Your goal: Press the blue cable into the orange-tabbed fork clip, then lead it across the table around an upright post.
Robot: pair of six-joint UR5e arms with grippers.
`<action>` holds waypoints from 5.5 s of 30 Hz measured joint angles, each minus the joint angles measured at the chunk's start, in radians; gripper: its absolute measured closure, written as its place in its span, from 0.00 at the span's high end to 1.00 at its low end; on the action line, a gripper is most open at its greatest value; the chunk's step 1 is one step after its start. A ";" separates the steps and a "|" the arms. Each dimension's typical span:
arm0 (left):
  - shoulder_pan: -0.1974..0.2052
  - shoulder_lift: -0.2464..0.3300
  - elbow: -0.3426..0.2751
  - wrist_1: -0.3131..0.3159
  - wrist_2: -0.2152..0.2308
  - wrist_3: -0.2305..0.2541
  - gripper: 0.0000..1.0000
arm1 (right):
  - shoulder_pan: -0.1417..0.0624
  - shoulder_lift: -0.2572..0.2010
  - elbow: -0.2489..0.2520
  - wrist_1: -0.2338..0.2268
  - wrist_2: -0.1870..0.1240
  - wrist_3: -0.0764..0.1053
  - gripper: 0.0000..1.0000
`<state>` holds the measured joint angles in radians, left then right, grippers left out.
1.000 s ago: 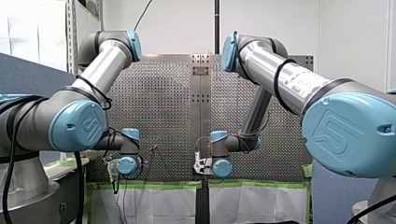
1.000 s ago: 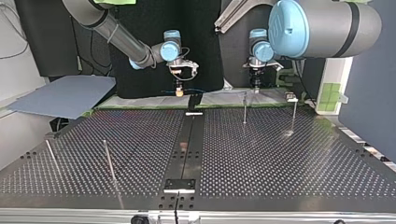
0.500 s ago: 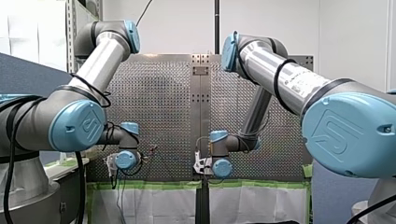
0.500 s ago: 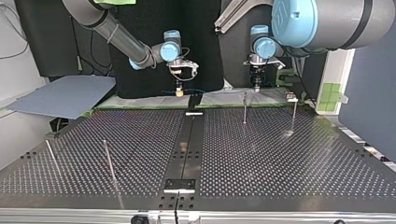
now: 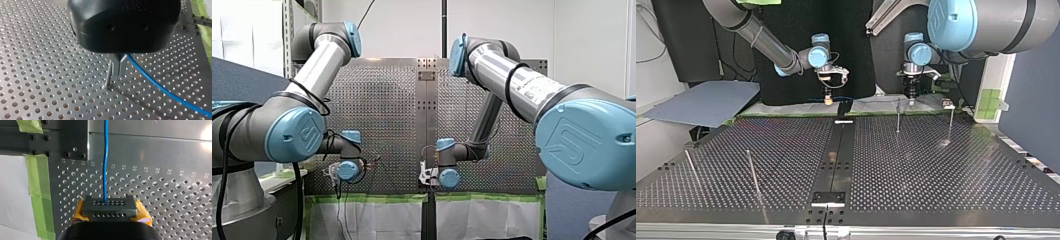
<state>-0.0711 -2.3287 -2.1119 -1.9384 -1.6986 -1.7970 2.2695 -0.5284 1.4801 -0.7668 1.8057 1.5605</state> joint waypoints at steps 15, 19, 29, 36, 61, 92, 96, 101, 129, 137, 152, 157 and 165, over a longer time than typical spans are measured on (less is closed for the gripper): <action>0.002 -0.005 0.053 -0.086 0.015 -0.005 0.00 | -0.001 0.000 -0.002 0.004 0.002 0.000 0.00; 0.002 -0.006 0.062 -0.096 0.017 -0.010 0.00 | -0.002 0.001 -0.002 0.004 0.002 0.000 0.00; 0.004 -0.008 0.088 -0.120 0.022 -0.024 0.00 | -0.006 0.002 -0.003 0.001 0.001 0.001 0.00; 0.006 -0.010 0.091 -0.122 0.016 -0.030 0.00 | -0.014 0.003 -0.002 0.001 0.001 0.001 0.00; 0.025 -0.083 0.156 -0.139 0.033 -0.066 0.00 | -0.055 0.003 -0.021 0.005 -0.002 0.001 0.00; 0.048 -0.083 0.151 -0.212 0.118 -0.061 1.00 | -0.060 0.003 -0.025 0.012 -0.011 0.001 0.00; 0.053 -0.083 0.124 -0.242 0.149 -0.058 1.00 | -0.060 0.003 -0.025 0.012 -0.012 0.001 0.00; 0.055 -0.083 0.082 -0.231 0.186 -0.056 1.00 | -0.060 0.003 -0.025 0.012 -0.013 0.001 0.00; 0.045 0.009 -0.082 -0.127 0.202 0.022 1.00 | -0.060 0.004 -0.025 0.021 -0.021 0.001 0.00; 0.040 0.065 -0.084 -0.177 0.202 0.097 1.00 | -0.060 0.004 -0.025 0.021 -0.023 0.001 0.00; 0.022 0.157 -0.084 -0.212 0.194 0.175 1.00 | -0.057 0.004 -0.025 0.028 -0.023 0.003 0.00; 0.008 0.157 -0.084 -0.214 0.167 0.180 1.00 | -0.057 0.004 -0.025 0.031 -0.023 0.003 0.00; -0.012 0.156 -0.084 -0.214 0.144 0.183 1.00 | -0.057 0.004 -0.025 0.032 -0.023 0.005 0.00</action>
<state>-0.0830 -2.1723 -2.1963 -2.1524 -1.5542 -1.6139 2.2126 -0.5241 1.4553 -0.7350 1.7827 1.5656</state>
